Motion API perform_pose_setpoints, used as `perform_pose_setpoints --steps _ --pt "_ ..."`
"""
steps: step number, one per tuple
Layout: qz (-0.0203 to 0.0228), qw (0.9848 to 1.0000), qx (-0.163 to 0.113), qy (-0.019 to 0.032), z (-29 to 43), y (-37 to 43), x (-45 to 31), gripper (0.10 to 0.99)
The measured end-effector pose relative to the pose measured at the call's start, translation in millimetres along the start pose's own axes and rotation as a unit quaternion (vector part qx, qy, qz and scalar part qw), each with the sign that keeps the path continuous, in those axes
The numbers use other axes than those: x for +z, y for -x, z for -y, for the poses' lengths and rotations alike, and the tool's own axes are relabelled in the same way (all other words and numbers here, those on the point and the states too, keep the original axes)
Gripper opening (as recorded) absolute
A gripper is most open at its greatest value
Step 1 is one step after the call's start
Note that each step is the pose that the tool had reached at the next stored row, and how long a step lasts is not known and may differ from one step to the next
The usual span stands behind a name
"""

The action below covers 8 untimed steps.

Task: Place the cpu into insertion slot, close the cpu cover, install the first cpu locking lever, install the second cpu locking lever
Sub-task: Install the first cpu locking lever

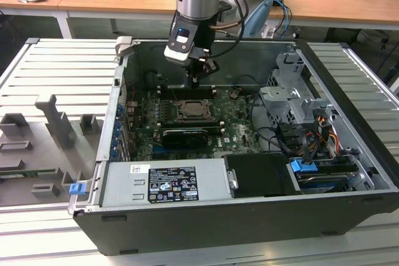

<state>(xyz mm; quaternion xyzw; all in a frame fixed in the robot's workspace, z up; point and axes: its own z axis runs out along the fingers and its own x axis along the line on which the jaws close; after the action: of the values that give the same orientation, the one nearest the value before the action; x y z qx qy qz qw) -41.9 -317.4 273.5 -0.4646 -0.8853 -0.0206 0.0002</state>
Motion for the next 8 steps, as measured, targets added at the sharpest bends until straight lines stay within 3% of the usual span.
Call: perform_pose_setpoints --steps 8 --pt "-0.0017 0.9989 -0.047 -0.0009 0.1 -0.1 0.0 0.106"
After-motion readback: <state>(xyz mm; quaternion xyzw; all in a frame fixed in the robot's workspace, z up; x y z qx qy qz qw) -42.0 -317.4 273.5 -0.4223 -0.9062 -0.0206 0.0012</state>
